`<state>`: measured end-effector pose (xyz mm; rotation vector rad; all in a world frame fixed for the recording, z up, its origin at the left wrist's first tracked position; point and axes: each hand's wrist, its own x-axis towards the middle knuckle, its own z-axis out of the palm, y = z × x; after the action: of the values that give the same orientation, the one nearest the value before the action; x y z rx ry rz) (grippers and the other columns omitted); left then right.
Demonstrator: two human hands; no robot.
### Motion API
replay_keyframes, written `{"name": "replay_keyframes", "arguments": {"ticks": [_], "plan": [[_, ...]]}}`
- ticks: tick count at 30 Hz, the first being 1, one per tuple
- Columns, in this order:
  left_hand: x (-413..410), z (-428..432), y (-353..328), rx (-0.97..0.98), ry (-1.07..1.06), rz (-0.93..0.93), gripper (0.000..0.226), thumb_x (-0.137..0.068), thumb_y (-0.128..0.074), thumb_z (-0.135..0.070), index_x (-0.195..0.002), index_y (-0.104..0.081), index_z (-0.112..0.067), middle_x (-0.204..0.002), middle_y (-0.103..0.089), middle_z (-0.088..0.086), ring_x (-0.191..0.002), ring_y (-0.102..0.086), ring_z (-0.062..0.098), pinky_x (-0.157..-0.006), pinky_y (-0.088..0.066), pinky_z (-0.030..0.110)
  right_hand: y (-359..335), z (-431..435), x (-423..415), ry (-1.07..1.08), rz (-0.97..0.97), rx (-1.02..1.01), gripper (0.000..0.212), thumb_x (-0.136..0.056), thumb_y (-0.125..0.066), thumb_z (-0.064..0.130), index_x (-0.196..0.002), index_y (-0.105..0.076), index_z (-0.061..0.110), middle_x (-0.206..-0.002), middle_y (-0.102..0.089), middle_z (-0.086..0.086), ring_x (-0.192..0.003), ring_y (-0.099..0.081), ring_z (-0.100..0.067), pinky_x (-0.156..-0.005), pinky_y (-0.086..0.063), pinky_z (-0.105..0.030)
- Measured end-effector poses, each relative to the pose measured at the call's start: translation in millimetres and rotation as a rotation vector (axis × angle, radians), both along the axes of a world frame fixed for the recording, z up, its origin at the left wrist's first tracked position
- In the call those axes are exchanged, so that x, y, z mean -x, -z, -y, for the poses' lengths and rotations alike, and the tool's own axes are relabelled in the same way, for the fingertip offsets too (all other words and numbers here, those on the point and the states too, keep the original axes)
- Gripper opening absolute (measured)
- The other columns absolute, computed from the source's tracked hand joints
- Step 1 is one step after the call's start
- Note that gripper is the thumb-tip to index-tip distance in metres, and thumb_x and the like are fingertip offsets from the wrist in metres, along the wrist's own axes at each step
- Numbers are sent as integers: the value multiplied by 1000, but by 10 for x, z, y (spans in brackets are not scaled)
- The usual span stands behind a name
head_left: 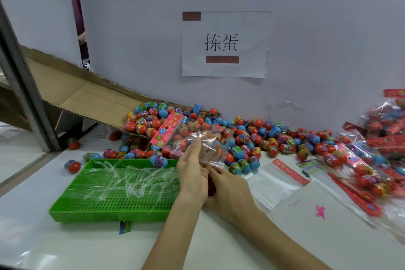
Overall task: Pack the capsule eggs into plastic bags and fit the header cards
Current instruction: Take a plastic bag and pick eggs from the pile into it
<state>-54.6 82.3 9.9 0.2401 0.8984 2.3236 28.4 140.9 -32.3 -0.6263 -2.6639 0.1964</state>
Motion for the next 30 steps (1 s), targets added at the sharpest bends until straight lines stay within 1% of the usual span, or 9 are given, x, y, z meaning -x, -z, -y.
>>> {"name": "replay_keyframes", "arguments": {"ticks": [6, 12, 13, 17, 19, 21, 25, 28, 30], "plan": [[51, 9, -9, -57, -4, 32, 30, -88, -69, -30, -106, -75, -7, -111, -77, 19, -101, -76, 32, -73, -64, 33, -21, -51, -40, 57, -79, 135, 47, -87, -60, 64, -127, -64, 38, -106, -59, 13, -90, -56, -7, -76, -52, -27], [65, 3, 10, -51, 11, 42, 25, -102, -58, -26, -110, -72, -7, -109, -78, 16, -95, -78, 27, -70, -64, 31, 5, -162, -97, 82, -133, 186, 43, -82, -72, 55, -121, -70, 37, -105, -65, 15, -90, -53, -4, -67, -35, -11], [66, 3, 11, -46, 11, 39, 24, -102, -58, -27, -109, -72, -8, -108, -78, 16, -95, -78, 27, -70, -64, 31, -1, -173, -100, 85, -165, 203, 41, -81, -75, 52, -119, -72, 36, -103, -66, 15, -89, -53, -3, -69, -36, -12], [84, 9, 13, -61, -32, 14, 33, -90, -65, -33, -109, -72, -7, -107, -78, 16, -97, -78, 28, -75, -64, 32, -78, -275, -165, 140, -550, 360, 24, -80, -83, 33, -104, -77, 31, -89, -68, 18, -84, -63, -2, -79, -57, -26], [95, 10, 14, -66, -55, 20, 39, -83, -68, -35, -109, -72, -6, -105, -79, 16, -96, -78, 28, -76, -65, 33, -144, -334, -220, 151, -776, 379, 23, -82, -84, 30, -104, -76, 29, -91, -69, 15, -87, -65, -3, -80, -58, -23], [102, 12, 23, -55, -57, 24, 34, -89, -68, -33, -111, -71, -6, -106, -79, 16, -96, -78, 28, -79, -65, 35, -224, -340, -270, 101, -921, 373, 27, -83, -80, 36, -107, -73, 28, -96, -70, 11, -92, -65, -3, -82, -55, -16], [72, -12, 54, 41, -24, -36, 30, -100, -64, -31, -116, -72, -6, -110, -78, 15, -98, -78, 28, -84, -64, 38, -298, -259, -268, -30, -902, 343, 33, -85, -78, 44, -110, -75, 21, -96, -71, 9, -91, -66, -11, -82, -52, -21], [21, -26, 55, 91, 43, -98, 44, -91, -68, -43, -119, -74, -10, -114, -78, 13, -101, -76, 27, -84, -60, 40, -266, -221, -215, -50, -849, 318, 30, -82, -84, 27, -110, -74, 25, -93, -69, 7, -89, -63, -5, -79, -48, -10], [3, -34, 62, 89, 98, -120, 44, -90, -67, -46, -115, -76, -12, -115, -77, 13, -101, -76, 27, -78, -63, 37, -240, -231, -210, 0, -833, 335, 33, -81, -86, 22, -111, -74, 28, -95, -68, 9, -91, -63, -3, -81, -50, -13]]}}
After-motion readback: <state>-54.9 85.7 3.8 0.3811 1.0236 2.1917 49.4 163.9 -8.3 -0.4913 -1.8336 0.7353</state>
